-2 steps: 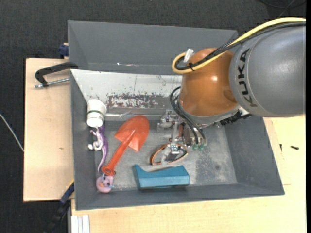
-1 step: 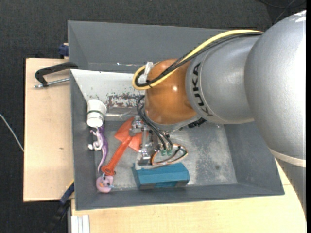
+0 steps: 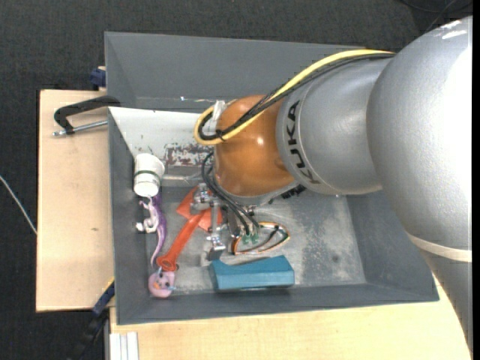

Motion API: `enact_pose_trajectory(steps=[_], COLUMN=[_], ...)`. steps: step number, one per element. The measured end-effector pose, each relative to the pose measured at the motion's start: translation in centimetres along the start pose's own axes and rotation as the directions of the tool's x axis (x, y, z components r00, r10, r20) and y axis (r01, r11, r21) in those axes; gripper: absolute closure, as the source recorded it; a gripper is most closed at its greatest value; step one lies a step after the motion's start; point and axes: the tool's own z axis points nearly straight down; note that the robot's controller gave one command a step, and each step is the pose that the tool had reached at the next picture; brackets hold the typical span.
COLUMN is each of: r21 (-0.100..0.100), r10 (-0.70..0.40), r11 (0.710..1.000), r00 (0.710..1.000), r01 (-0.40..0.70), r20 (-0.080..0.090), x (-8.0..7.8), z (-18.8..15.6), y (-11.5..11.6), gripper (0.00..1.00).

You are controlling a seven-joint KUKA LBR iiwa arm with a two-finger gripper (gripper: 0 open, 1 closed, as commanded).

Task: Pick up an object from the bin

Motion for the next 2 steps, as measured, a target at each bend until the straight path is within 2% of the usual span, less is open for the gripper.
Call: enact_pose_trajectory(steps=[1, 2], r21=[0.003, 0.004], r10=[-0.088, -0.384], r11=[0.996, 0.923], r00=[0.996, 0.923], r01=[0.088, 0.384], r20=[0.001, 0.001], x=[-0.9, -1.9], z=[-0.6, 3.1], y=[1.1, 3.3], gripper=[0.00, 0.00])
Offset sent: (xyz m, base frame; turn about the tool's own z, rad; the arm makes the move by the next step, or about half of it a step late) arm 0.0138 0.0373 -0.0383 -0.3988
